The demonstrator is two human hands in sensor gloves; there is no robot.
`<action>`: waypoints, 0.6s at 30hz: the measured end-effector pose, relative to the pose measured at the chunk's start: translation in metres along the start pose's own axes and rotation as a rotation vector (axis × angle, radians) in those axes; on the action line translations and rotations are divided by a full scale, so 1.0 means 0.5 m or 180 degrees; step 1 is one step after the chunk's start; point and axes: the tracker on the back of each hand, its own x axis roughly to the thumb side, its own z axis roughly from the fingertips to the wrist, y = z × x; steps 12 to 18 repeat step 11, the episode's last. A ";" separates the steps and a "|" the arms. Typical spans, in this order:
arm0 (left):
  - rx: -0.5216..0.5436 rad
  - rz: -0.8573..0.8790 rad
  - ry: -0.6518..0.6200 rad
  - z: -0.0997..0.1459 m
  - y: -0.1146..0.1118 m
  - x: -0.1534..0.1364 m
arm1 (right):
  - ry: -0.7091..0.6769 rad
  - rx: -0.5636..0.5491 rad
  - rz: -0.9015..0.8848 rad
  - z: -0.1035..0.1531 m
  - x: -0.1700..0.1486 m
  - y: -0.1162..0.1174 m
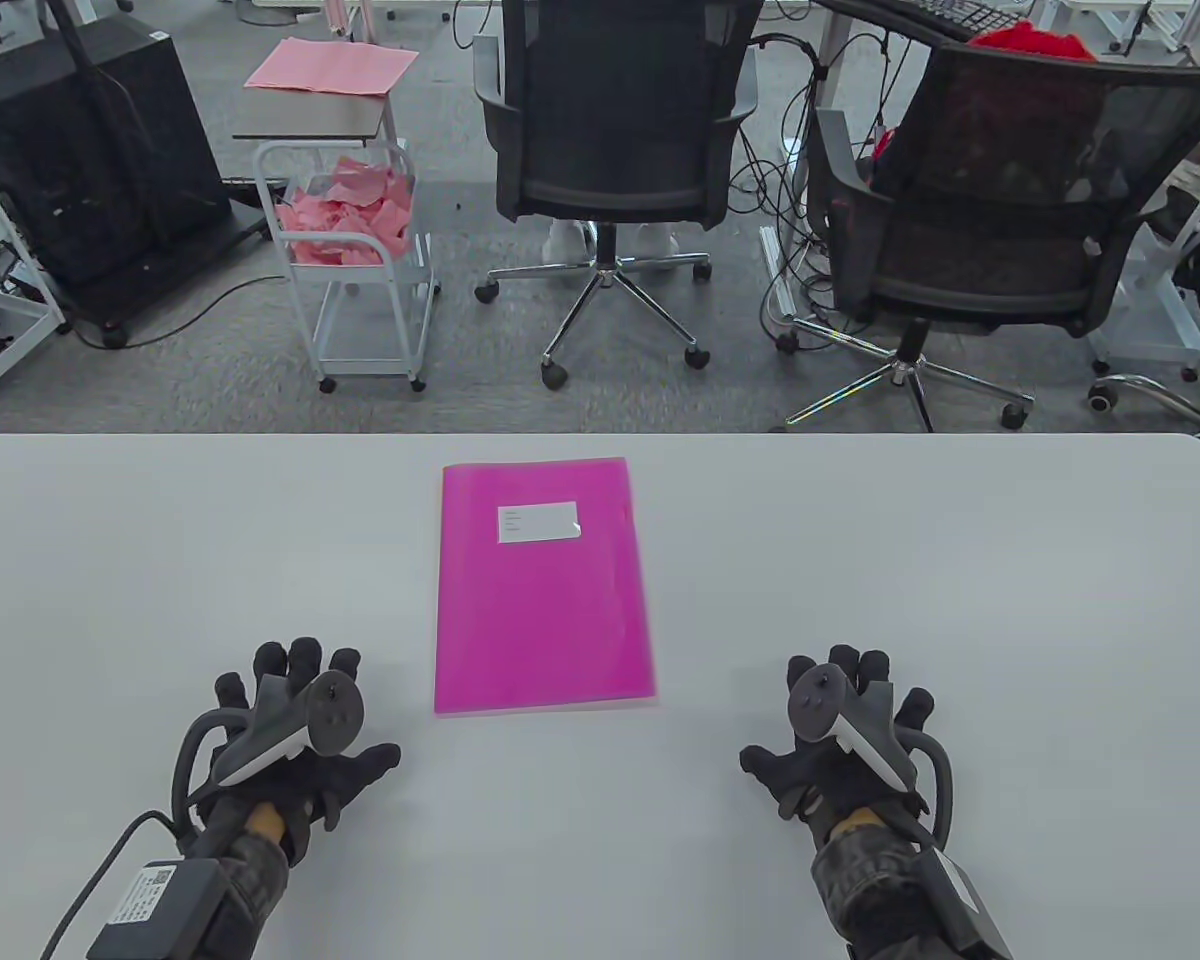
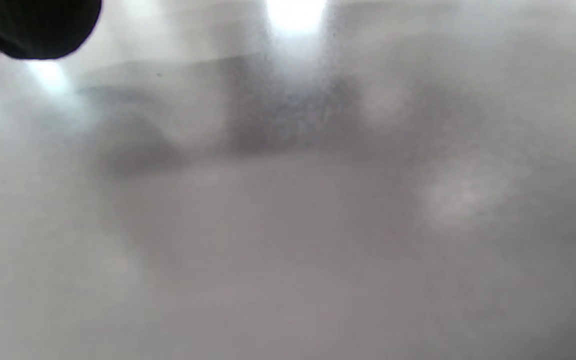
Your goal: Insert cardstock into L-shaped folders
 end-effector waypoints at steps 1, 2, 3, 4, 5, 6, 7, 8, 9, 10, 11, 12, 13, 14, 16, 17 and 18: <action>-0.0018 0.0010 0.0008 0.000 0.000 0.000 | 0.0002 0.0008 -0.0001 0.001 0.000 -0.001; -0.0026 0.0022 0.0006 0.001 0.000 0.001 | -0.0005 0.0008 -0.0013 0.000 0.000 -0.001; -0.0025 0.0023 0.0006 0.001 0.000 0.002 | -0.0011 0.0006 -0.0033 0.000 0.000 -0.002; -0.0024 0.0017 0.0008 0.001 -0.001 0.002 | -0.0020 0.0007 -0.0055 0.000 0.000 -0.002; -0.0029 0.0007 0.0007 0.001 -0.001 0.003 | -0.0020 0.0004 -0.0059 0.000 -0.001 -0.003; -0.0023 -0.0007 0.0001 0.000 -0.001 0.005 | -0.0024 0.0003 -0.0067 -0.001 -0.001 -0.002; -0.0006 -0.0019 -0.0006 -0.001 -0.002 0.006 | -0.0030 0.0011 -0.0086 -0.002 -0.001 -0.002; 0.0000 -0.0025 -0.0007 -0.001 -0.002 0.007 | -0.0029 0.0013 -0.0090 -0.003 -0.001 -0.002; 0.0001 -0.0036 -0.0010 -0.002 -0.002 0.008 | -0.0021 0.0024 -0.0099 -0.004 -0.002 -0.002; 0.0001 -0.0041 -0.0012 -0.002 -0.002 0.009 | -0.0017 0.0041 -0.0111 -0.005 -0.004 -0.002; -0.0002 -0.0041 -0.0015 -0.002 -0.002 0.009 | -0.0012 0.0047 -0.0115 -0.005 -0.004 -0.002; -0.0002 -0.0041 -0.0015 -0.002 -0.002 0.009 | -0.0012 0.0047 -0.0115 -0.005 -0.004 -0.002; -0.0002 -0.0041 -0.0015 -0.002 -0.002 0.009 | -0.0012 0.0047 -0.0115 -0.005 -0.004 -0.002; -0.0002 -0.0041 -0.0015 -0.002 -0.002 0.009 | -0.0012 0.0047 -0.0115 -0.005 -0.004 -0.002; -0.0002 -0.0041 -0.0015 -0.002 -0.002 0.009 | -0.0012 0.0047 -0.0115 -0.005 -0.004 -0.002; -0.0002 -0.0041 -0.0015 -0.002 -0.002 0.009 | -0.0012 0.0047 -0.0115 -0.005 -0.004 -0.002; -0.0002 -0.0041 -0.0015 -0.002 -0.002 0.009 | -0.0012 0.0047 -0.0115 -0.005 -0.004 -0.002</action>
